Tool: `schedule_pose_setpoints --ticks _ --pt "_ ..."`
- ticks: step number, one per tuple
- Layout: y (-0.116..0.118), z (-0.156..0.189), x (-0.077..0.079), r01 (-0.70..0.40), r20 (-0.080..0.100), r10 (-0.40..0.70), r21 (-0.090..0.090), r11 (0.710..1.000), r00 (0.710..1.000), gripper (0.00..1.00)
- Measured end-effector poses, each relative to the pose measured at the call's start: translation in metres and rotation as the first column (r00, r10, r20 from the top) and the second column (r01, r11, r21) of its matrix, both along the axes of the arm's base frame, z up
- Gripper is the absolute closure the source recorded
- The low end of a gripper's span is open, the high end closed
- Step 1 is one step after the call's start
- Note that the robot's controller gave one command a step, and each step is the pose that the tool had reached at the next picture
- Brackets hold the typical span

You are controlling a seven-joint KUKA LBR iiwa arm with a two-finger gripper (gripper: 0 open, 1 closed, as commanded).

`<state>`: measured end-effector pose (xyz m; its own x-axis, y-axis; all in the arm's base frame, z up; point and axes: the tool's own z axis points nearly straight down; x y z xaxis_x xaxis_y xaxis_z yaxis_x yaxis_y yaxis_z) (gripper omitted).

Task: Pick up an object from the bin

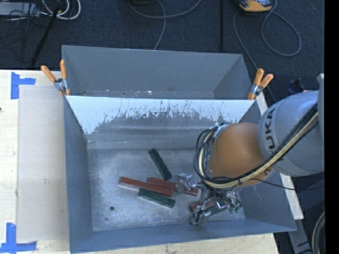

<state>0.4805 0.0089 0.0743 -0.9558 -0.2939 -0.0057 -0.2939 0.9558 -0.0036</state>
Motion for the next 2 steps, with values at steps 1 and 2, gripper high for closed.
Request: schedule_pose_setpoints --ticks 1,2 --pt "-0.128 0.063 0.001 -0.291 -0.005 0.291 -0.001 0.957 0.957 0.0" --pt "-0.065 -0.006 0.006 -0.641 -0.009 0.641 0.008 0.767 0.767 0.0"
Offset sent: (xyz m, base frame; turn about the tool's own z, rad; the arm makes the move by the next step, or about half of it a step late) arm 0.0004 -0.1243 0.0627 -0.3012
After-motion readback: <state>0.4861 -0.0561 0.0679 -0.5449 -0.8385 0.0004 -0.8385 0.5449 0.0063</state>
